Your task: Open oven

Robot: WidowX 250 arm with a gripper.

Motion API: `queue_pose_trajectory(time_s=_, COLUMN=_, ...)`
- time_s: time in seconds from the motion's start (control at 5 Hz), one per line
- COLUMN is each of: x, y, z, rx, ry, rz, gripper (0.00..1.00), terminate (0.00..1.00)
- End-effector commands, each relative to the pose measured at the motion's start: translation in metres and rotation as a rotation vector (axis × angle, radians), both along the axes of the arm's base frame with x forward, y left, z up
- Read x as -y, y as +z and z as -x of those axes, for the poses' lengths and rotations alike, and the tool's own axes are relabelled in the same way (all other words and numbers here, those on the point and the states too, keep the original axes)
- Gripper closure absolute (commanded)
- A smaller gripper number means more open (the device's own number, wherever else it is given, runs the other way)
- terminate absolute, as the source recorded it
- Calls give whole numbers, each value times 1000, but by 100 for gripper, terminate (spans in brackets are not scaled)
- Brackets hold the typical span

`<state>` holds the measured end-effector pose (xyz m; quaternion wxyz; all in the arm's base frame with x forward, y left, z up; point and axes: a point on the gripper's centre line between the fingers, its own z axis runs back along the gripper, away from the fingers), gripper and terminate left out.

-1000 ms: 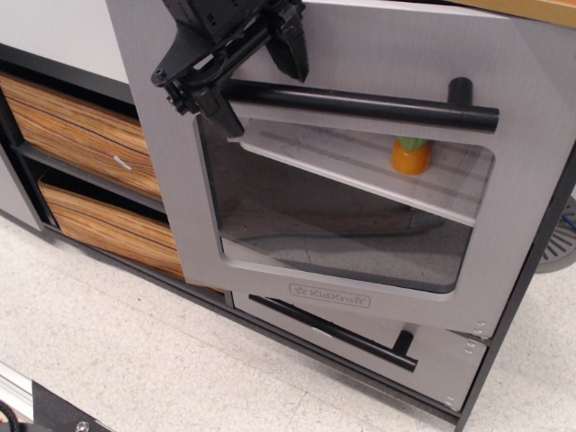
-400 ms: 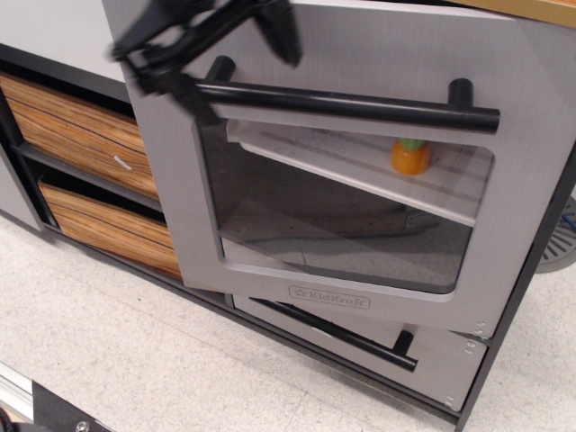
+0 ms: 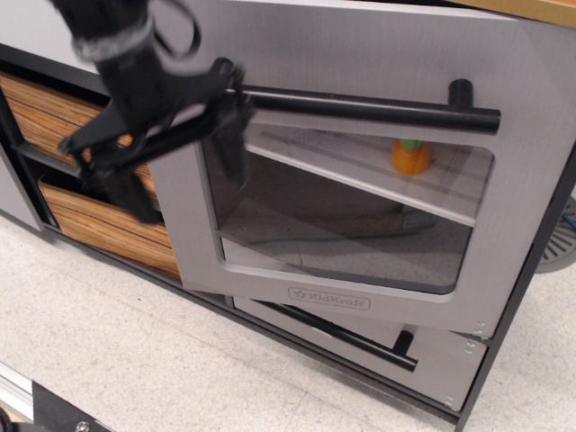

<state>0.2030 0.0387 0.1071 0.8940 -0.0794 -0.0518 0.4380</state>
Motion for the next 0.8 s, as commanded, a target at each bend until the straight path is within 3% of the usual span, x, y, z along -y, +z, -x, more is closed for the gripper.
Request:
queue_pose_trajectory(time_s=0.0, x=-72, y=-23, z=5, rx=37, ry=-36, rz=-42, gripper=0, terminate=0)
queue_pose_trajectory(time_s=0.2, x=-100, y=-25, z=5, rx=38, ry=-61, rz=-40, gripper=0, terminate=0)
queue_pose_trajectory(time_s=0.4, x=-130, y=-25, z=-4, rx=7, ry=4, rz=-19, gripper=0, terminate=0)
queue_pose_trajectory(time_s=0.6, x=-157, y=-21, z=-9, rx=-9, ry=133, rz=-46, gripper=0, terminate=0)
